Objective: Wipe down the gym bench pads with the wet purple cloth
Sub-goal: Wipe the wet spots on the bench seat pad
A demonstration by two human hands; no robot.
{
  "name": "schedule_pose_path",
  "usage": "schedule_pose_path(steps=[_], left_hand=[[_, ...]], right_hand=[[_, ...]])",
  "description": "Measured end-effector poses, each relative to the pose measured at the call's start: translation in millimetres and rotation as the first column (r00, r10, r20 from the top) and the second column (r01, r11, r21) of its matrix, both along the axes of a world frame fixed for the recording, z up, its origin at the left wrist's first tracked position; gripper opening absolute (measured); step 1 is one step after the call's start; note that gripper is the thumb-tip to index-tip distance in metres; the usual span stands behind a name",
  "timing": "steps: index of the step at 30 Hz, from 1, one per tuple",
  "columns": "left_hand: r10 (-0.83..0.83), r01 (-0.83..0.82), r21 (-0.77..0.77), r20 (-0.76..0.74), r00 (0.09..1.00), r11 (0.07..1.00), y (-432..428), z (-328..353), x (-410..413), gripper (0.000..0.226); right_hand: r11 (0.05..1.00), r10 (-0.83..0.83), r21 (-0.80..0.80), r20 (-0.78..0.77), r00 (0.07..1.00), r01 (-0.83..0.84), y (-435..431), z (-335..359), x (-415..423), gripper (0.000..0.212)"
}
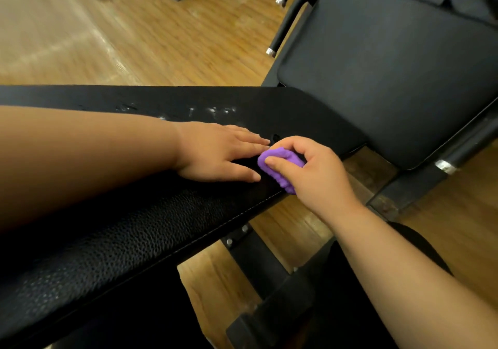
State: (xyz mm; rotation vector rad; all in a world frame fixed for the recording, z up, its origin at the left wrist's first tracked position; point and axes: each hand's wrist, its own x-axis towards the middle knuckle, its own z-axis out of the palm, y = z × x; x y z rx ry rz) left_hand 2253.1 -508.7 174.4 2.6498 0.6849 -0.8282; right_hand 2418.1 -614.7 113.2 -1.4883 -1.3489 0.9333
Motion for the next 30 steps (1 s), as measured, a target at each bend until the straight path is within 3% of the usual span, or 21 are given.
schedule_pose_path(steps=[2, 7, 12, 17, 22, 27, 30], left_hand=[[0.001, -0.001, -0.003, -0.007, 1.0, 1.0, 1.1, -0.6, -0.3, 0.098], [0.013, -0.013, -0.001, -0.053, 0.999, 1.0, 0.6, 0.9, 3.3, 0.092], [0.01, -0.008, 0.024, -0.067, 0.998, 1.0, -2.6, 3.4, 4.7, 0.093], [-0.001, 0.001, 0.01, -0.058, 0.998, 1.0, -3.1, 5.3, 4.2, 0.094], [0.0, 0.002, 0.032, -0.059, 0.998, 0.999, -2.8, 3.8, 4.4, 0.089], [0.012, -0.01, 0.024, -0.07, 0.997, 1.0, -3.1, 3.8, 5.0, 0.087], [0.025, -0.024, 0.016, -0.054, 0.998, 1.0, -4.1, 5.4, 6.2, 0.08]], right_hand=[[1.0, 0.028, 0.003, 0.001, 1.0, -0.028, 0.1, -0.9, 4.6, 0.007], [0.999, -0.033, -0.024, 0.103, 0.994, 0.035, 12.9, -5.6, 19.7, 0.011], [0.987, 0.131, 0.097, -0.024, 0.991, -0.128, -4.9, -2.9, 3.5, 0.012], [0.997, 0.031, 0.075, 0.064, 0.998, -0.035, 17.5, -9.8, 21.4, 0.021], [0.979, 0.129, 0.159, 0.018, 0.991, -0.13, 1.8, -9.3, 8.8, 0.022], [0.996, 0.04, 0.07, 0.088, 0.995, -0.046, 16.5, -9.5, 27.4, 0.021], [0.992, 0.078, 0.089, 0.066, 0.995, -0.084, 12.2, -9.9, 17.8, 0.019]])
